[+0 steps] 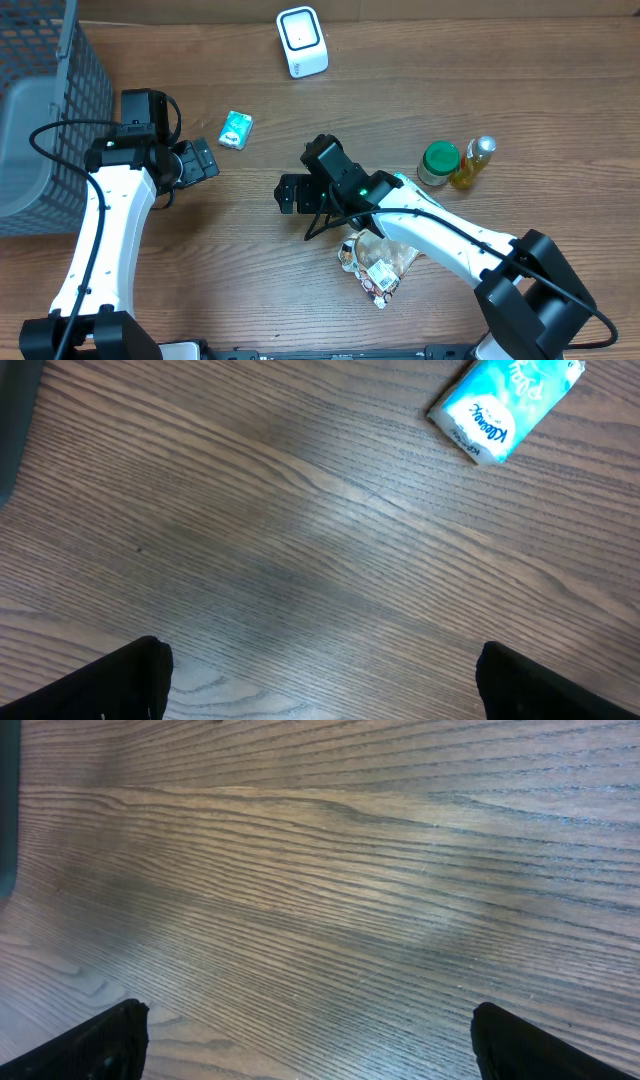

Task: Scan the item barcode
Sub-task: 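Raise the open right gripper off the mushroom bag and hover, then reach the left gripper to the teal tissue pack and grasp it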

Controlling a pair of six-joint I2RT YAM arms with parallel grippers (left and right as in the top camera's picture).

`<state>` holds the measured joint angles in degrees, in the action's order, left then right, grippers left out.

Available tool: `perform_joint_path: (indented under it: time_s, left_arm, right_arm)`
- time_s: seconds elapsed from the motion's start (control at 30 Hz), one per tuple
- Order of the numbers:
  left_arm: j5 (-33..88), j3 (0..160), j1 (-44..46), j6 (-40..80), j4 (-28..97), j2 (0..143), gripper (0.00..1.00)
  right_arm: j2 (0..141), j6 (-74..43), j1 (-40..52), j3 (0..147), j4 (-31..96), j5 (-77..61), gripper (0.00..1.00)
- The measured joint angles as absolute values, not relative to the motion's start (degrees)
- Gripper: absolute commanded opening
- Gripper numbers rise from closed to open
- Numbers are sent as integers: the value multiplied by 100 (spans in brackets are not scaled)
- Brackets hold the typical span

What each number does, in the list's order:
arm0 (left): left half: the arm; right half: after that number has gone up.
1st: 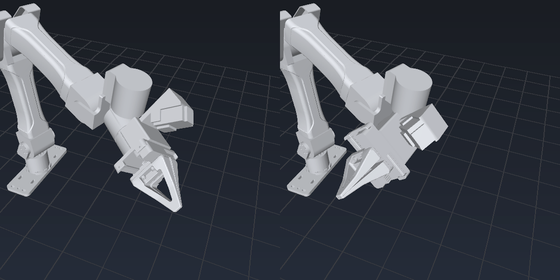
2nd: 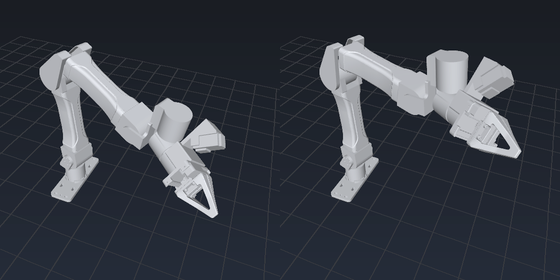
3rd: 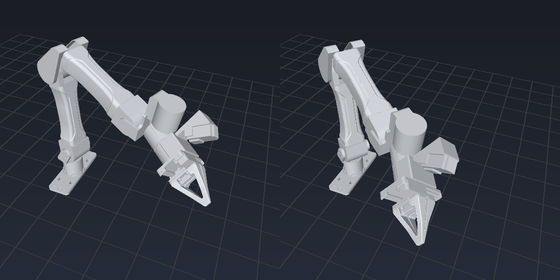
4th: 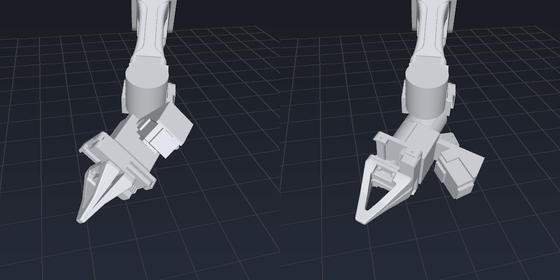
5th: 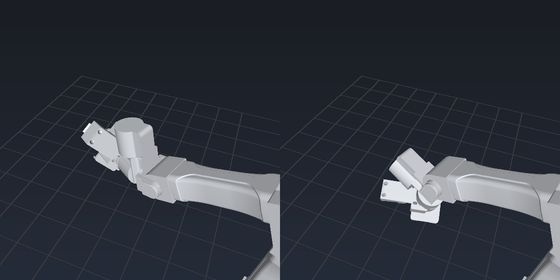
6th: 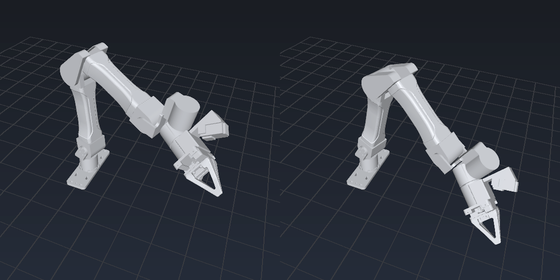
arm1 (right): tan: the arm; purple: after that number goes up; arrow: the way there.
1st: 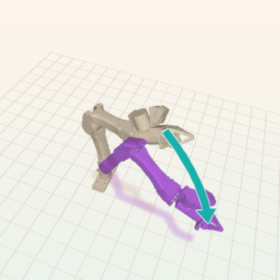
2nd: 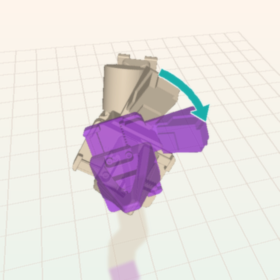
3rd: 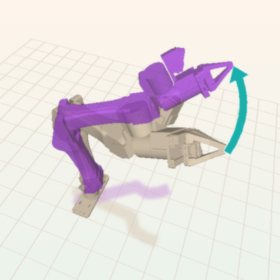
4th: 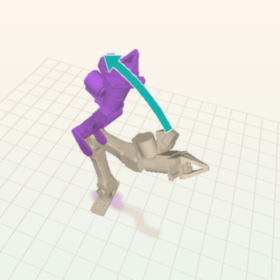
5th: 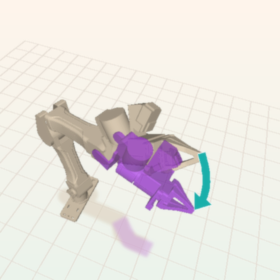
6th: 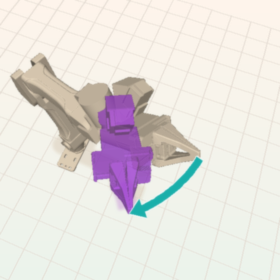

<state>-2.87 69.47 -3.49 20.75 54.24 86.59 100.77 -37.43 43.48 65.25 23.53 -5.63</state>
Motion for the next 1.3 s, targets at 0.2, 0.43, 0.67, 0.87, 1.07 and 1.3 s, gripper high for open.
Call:
perform_joint_path:
  time_s: [0.2, 0.43, 0.67, 0.87, 1.07, 1.3]
  left_arm:
    - [-287, 6947, -349, 2073, 5424, 8659, 100]
    - [-287, 6947, -346, 2075, 5424, 8659, 100]
    - [-287, 6947, -349, 2075, 5424, 8659, 99]
    - [-287, 6947, -346, 2075, 5426, 8659, 99]
    - [-276, 6923, -346, 2080, 4880, 8659, 100]
    - [1, 6925, -346, 2082, 4198, 8665, 100]
  right_arm:
    - [10077, -3747, 4348, 6525, 2353, -554, 100]
    - [10077, -3743, 4348, 6525, 2674, -578, 100]
    - [10077, -3745, 4348, 6525, 3017, -580, 100]
    - [10077, -3745, 4348, 6525, 3048, -580, 100]
    - [10077, -3745, 4348, 6525, 3061, -580, 100]
    - [10077, -3745, 4348, 6525, 3122, -572, 100]
